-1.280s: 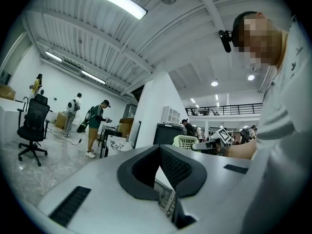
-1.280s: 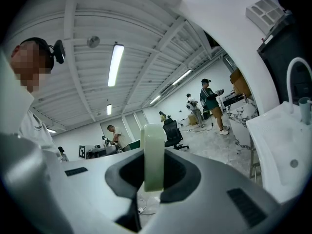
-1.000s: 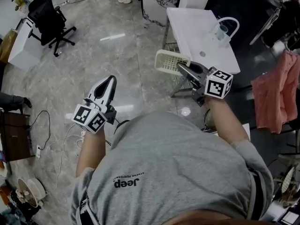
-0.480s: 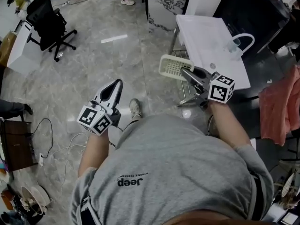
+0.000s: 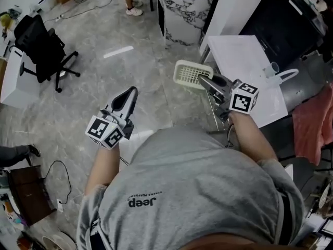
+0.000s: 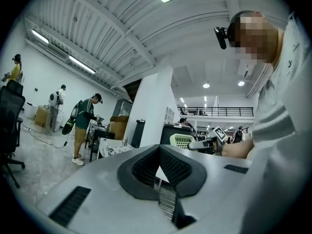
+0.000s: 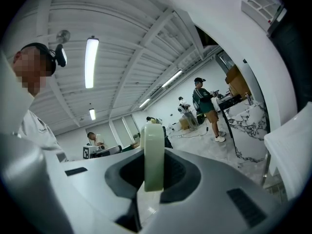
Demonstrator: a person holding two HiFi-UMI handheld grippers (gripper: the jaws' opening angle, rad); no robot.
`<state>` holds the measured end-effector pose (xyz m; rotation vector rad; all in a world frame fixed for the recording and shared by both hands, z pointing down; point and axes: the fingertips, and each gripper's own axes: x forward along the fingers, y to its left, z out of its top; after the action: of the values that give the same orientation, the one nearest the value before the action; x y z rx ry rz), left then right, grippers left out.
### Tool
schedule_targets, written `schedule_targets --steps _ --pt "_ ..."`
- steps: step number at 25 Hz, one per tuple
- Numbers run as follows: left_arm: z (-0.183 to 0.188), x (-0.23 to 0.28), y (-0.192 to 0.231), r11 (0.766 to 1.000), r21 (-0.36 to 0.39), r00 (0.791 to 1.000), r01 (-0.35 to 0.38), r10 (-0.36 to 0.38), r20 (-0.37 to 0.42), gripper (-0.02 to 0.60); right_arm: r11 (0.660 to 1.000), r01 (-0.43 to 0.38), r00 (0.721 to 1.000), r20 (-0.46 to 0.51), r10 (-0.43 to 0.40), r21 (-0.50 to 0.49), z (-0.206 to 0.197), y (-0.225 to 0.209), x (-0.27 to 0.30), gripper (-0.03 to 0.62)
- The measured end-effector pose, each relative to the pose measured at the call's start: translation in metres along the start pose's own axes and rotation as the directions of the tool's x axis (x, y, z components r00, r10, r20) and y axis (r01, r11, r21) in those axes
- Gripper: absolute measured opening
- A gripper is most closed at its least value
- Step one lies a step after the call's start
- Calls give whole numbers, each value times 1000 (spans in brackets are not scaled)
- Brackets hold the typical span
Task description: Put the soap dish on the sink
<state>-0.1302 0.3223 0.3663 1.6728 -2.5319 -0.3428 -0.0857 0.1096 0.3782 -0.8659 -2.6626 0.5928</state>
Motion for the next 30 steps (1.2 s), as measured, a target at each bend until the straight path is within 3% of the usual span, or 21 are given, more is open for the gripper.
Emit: schedule_targets --steps 5,11,21,30 --pt "10 24 64 1000 -4 1000 7 -7 -4 14 1000 13 1000 -12 -13 5 23 -34 56 95" --pt "7 57 110 999 -37 1000 -21 21 -20 14 999 21 1000 -23 -20 31 39 -82 83 95" --pt "0 120 122 998 -27 997 -63 62 -39 14 997 -21 999 -48 24 68 61 -147 91 95" --pt "-3 192 100 976 -24 976 -216 216 21 14 991 -130 982 -133 134 40 91 -211 66 95"
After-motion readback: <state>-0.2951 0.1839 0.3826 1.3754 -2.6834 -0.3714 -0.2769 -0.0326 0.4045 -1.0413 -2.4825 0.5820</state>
